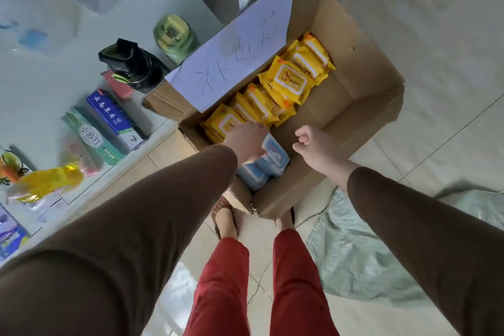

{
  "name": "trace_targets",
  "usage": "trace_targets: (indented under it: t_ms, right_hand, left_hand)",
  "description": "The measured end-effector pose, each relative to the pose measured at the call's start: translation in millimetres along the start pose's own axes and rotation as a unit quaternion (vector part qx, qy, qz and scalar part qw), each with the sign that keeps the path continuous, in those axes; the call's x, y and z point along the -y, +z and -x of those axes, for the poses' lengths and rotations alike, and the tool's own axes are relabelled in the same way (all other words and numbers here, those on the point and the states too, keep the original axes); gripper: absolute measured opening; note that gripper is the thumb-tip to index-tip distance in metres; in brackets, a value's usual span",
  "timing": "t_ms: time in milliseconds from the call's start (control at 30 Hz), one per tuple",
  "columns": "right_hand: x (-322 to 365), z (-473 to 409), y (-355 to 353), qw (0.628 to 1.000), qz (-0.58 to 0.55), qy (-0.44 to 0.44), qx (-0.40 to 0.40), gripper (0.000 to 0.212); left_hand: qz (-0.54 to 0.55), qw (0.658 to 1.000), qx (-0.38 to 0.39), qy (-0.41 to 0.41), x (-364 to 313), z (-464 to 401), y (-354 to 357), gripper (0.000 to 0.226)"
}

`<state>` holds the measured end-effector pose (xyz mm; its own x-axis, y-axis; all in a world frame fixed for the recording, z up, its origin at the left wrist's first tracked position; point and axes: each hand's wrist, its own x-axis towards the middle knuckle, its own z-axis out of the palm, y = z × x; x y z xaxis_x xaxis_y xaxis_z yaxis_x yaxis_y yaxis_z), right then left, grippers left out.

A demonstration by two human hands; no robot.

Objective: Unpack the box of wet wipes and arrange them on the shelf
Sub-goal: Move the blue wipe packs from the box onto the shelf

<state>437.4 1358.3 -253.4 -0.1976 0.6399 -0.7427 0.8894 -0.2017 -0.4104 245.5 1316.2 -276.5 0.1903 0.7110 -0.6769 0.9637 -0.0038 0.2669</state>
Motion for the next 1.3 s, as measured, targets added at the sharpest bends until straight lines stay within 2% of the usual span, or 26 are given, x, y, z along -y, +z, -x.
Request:
trace_targets:
  t_ms: [133, 300, 400, 467, 567, 667, 733, 800, 900, 1000, 1067, 1133, 1200, 1300]
  right_hand:
    - [-19, -51, 8, 1.0, 0.029, -0.004, 0.001, 0.034]
    - [-38, -84, 15, 0.999, 0.038, 0.0, 0.026, 0.034]
    - [-44, -92, 15, 0.999, 0.042, 0.003, 0.032, 0.033]
    - [-44, -94, 14, 0.999, 0.041, 0.006, 0.034, 0.033]
    - [-42, -96, 14, 0.998, 0.037, 0.001, 0.041, 0.033]
    - [-38, -102, 17, 0.998, 0.032, 0.007, 0.044, 0.032]
    - [-38, -108, 20, 0.999, 0.023, 0.021, 0.039, 0.031]
    - [-41, -112, 24, 0.998, 0.021, 0.035, 0.039, 0.032]
    - [-44, -115, 40, 0.99, 0.055, 0.051, 0.119, 0.037]
    - [-34, -113, 65, 0.972, 0.035, 0.074, 0.222, 0.069]
    - [-26, -112, 85, 0.96, 0.034, 0.081, 0.265, 0.093]
    - [-22, -115, 107, 0.951, 0.047, 0.076, 0.294, 0.101]
    - [-22, -117, 124, 0.951, 0.05, 0.062, 0.297, 0.103]
    - [-26, -118, 138, 0.959, 0.042, 0.066, 0.273, 0.121]
  left_hand:
    - [-0.044, 0.998, 0.039, 0.025, -7, -63, 22, 0.07]
    - [-0.168, 0.979, 0.096, 0.062, -6, -104, 43, 0.067]
    - [-0.241, 0.959, 0.137, 0.061, -15, -113, 40, 0.068]
    - [-0.252, 0.954, 0.159, 0.034, -18, -117, 39, 0.062]
    - [-0.212, 0.963, 0.167, 0.005, -11, -110, 32, 0.065]
    - [-0.077, 0.974, 0.211, -0.025, 3, -84, 28, 0.095]
    - [0.017, 0.98, 0.189, -0.058, 7, -61, 30, 0.104]
    - [0.065, 0.982, 0.144, -0.103, 8, -37, 26, 0.105]
    - [0.167, 0.964, 0.111, -0.174, 16, 5, 6, 0.1]
    - [0.21, 0.952, 0.086, -0.205, 36, 50, -17, 0.076]
    - [0.226, 0.948, 0.062, -0.217, 48, 76, -25, 0.068]
    - [0.239, 0.942, 0.051, -0.232, 58, 92, -23, 0.067]
    - [0.252, 0.936, 0.042, -0.241, 67, 102, -14, 0.069]
    - [0.316, 0.917, 0.018, -0.244, 72, 112, 4, 0.071]
